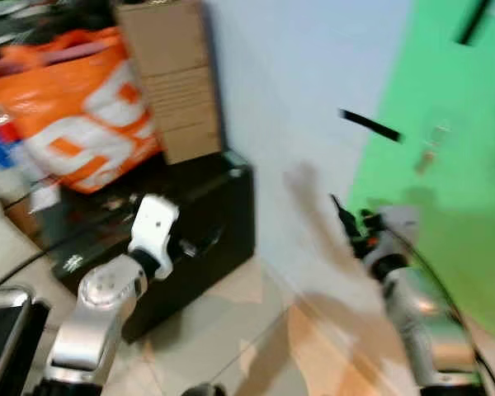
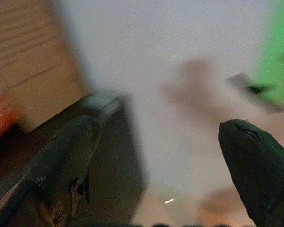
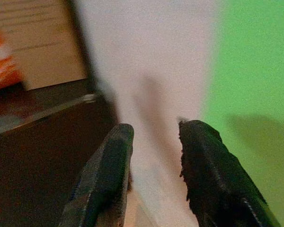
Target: Hang keys on a hook
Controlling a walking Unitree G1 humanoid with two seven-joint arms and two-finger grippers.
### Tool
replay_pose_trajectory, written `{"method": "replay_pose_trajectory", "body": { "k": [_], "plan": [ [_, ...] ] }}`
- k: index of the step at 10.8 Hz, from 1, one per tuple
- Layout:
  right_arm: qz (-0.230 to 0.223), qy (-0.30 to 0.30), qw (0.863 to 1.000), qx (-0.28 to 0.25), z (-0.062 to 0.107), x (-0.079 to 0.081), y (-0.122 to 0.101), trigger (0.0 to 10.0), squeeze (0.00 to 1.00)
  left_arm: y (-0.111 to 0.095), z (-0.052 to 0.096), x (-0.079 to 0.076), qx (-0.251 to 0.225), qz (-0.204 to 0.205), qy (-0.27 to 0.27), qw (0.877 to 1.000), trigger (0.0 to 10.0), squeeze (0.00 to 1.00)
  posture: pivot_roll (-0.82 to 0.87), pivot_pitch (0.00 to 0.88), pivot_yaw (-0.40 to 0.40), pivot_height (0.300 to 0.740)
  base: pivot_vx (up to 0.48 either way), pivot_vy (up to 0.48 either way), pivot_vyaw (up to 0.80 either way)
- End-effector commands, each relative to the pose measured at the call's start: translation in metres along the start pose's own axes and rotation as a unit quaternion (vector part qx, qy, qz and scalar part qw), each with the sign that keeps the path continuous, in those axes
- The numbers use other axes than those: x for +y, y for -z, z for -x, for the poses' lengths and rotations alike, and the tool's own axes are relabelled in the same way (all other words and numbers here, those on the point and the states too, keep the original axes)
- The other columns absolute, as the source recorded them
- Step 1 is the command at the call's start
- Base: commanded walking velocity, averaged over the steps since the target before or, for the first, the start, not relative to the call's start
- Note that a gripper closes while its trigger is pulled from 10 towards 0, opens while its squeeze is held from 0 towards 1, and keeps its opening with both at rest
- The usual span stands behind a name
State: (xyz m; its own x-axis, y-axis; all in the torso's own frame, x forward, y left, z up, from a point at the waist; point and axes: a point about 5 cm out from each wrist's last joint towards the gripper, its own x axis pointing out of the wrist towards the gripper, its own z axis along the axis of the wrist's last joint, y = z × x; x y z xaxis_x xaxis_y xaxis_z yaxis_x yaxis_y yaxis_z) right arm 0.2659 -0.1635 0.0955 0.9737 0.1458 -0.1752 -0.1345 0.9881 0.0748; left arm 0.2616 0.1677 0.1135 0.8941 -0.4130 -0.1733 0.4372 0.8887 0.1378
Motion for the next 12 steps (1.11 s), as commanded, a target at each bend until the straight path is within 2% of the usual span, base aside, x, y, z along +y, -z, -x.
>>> {"method": "replay_pose_trajectory", "body": {
  "k": [1, 4, 6, 9, 10, 12],
  "plan": [
    [0.003, 0.000, 1.000, 0.005, -0.001, 0.004, 0.006, 10.0, 1.00, 0.004, -0.001, 0.007, 0.008, -0.014, -0.052, 0.998, 10.0, 0.00, -0.07, 0.000, 0.066, 0.740, 0.000, 0.000, 0.80],
    [-0.004, 0.012, 1.000, 0.026, -0.002, 0.002, 0.012, 10.0, 1.00, 0.007, -0.003, 0.002, 0.003, -0.007, -0.087, 0.996, 10.0, 0.00, -0.07, 0.000, 0.058, 0.740, 0.000, -0.190, 0.80],
    [-0.010, -0.030, 0.999, 0.044, -0.004, 0.006, 0.018, 10.0, 1.00, 0.009, -0.004, 0.000, 0.001, -0.013, -0.101, 0.995, 10.0, 0.00, -0.07, 0.000, 0.048, 0.740, 0.000, -0.360, 0.80],
    [0.003, -0.041, 0.998, 0.050, -0.005, 0.007, 0.021, 10.0, 1.00, 0.009, -0.003, 0.000, -0.001, -0.026, -0.105, 0.994, 10.0, 0.00, -0.07, 0.000, 0.041, 0.740, 0.000, -0.381, 0.72],
    [0.006, -0.038, 0.998, 0.050, -0.005, 0.006, 0.021, 10.0, 1.00, 0.009, -0.003, -0.001, -0.002, -0.030, -0.106, 0.994, 10.0, 0.00, -0.07, 0.000, 0.038, 0.740, 0.000, -0.375, 0.00],
    [0.014, -0.023, 0.998, 0.050, -0.007, 0.002, 0.018, 10.0, 1.00, 0.007, -0.004, -0.002, -0.007, -0.020, -0.113, 0.993, 10.0, 0.00, -0.07, 0.000, 0.033, 0.740, 0.000, 0.000, 0.00]
  ]
}}
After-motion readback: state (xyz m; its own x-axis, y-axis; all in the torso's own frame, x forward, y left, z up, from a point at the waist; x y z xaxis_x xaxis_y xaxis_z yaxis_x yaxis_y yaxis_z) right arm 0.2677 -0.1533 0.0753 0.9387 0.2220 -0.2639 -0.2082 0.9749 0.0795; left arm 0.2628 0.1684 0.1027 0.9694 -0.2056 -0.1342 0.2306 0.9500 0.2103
